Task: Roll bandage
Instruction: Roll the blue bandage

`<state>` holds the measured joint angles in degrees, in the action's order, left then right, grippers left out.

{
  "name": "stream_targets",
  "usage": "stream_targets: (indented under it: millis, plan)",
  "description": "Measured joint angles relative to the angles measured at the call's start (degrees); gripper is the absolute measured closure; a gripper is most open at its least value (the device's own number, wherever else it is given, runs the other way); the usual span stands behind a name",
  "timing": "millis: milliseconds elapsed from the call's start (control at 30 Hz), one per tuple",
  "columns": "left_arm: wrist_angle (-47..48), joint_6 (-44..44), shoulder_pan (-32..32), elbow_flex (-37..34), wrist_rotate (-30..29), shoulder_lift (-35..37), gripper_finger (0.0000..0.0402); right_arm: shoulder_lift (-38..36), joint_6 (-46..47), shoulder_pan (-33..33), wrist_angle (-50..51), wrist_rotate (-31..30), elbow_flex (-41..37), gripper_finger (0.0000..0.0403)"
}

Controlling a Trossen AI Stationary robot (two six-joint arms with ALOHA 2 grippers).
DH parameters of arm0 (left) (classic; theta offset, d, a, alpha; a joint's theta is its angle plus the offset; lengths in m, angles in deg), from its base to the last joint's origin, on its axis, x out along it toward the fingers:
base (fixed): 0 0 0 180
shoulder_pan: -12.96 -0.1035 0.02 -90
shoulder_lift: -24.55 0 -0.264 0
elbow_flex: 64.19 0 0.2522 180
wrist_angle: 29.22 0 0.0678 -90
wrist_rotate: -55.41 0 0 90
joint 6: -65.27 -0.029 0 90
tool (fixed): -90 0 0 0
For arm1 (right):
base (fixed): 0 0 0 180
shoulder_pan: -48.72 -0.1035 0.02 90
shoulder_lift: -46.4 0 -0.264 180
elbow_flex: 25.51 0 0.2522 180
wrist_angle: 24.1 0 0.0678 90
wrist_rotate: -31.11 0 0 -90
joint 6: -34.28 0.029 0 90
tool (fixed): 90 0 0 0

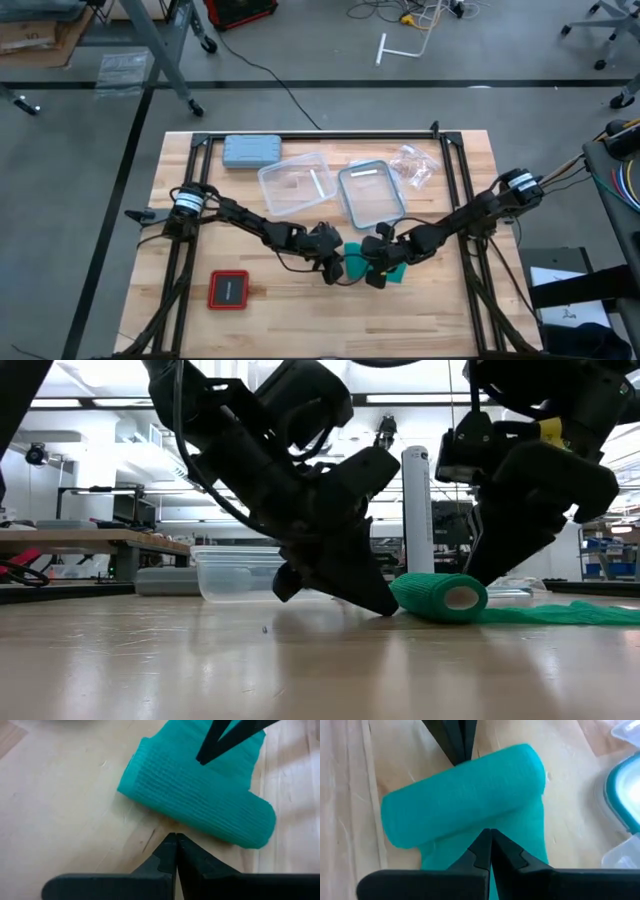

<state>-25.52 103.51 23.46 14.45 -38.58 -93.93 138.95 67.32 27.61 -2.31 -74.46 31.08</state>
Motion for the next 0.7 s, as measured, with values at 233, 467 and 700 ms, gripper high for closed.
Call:
stream_targets:
  millis: [233, 467, 700]
  plan:
    - [-2.6, -0.2, -0.07, -0.04, 0.0, -0.18, 0.04, 0.38, -0.53, 0.0, -1.16, 0.99, 0.04, 0.0401]
    - [-5.79, -0.26, -0.29, -0.04, -0.4, -0.2, 0.0399, 0.38, -0.66, 0.0, -1.15, 1.14, 0.02, 0.0401]
    - [-7.45, -2.78, -0.69, -0.06, -1.08, -0.2, 0.0399, 0.38, -0.66, -0.02, -1.08, 1.47, -0.01, 0.0401]
